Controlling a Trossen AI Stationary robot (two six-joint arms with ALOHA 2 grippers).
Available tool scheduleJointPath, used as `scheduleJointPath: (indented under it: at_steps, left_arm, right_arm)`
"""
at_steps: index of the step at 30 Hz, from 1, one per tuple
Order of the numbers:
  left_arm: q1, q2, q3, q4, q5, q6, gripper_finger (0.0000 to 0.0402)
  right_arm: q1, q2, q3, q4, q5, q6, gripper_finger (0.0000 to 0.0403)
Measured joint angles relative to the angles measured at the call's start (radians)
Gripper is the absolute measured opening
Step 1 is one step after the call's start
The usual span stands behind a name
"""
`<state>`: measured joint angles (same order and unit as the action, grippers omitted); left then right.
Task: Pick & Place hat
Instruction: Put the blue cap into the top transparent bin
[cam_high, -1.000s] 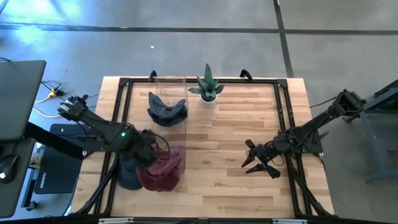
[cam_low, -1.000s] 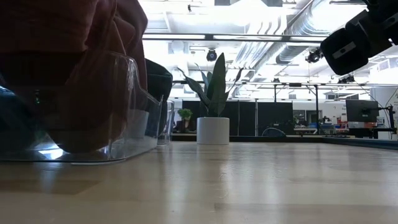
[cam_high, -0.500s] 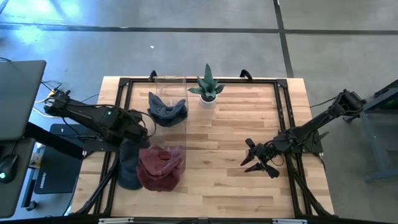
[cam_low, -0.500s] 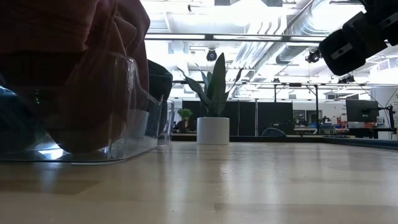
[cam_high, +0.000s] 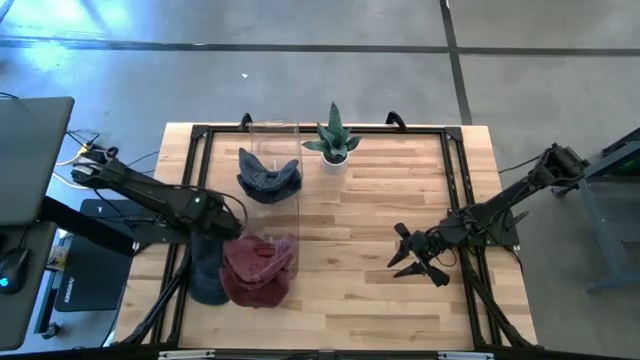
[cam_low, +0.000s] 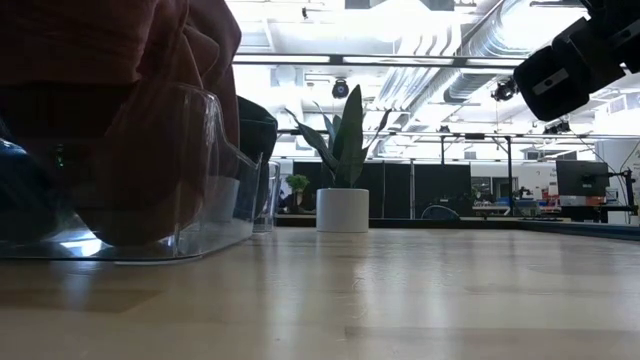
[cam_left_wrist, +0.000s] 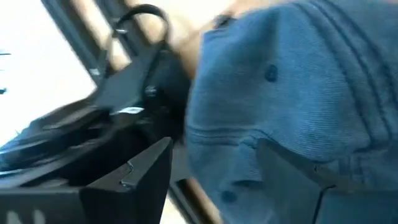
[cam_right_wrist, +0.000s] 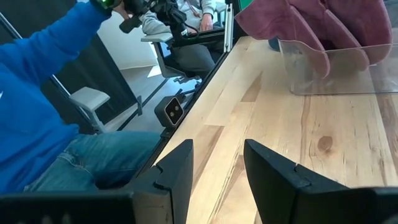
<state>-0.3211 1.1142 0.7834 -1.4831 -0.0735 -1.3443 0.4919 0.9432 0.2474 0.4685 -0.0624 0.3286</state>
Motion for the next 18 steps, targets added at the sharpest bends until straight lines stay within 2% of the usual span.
scheduleJointPath:
  at_steps: [7, 11, 18]
  left_arm:
    - [0.0, 0.065, 0.004, 0.032, 0.01, 0.006, 0.0206]
    - [0.0, 0.09, 0.025, 0.086, 0.079, 0.082, 0.0202]
    - [0.0, 0.085, 0.144, -0.017, 0.091, 0.083, 0.0202]
  right_arm:
    - [0.0, 0.0, 0.0, 0.007, 0.0, 0.003, 0.0138]
    - [0.0, 0.0, 0.0, 0.006, -0.003, -0.002, 0.0138]
    - [0.0, 0.0, 0.0, 0.005, 0.004, -0.021, 0.0138]
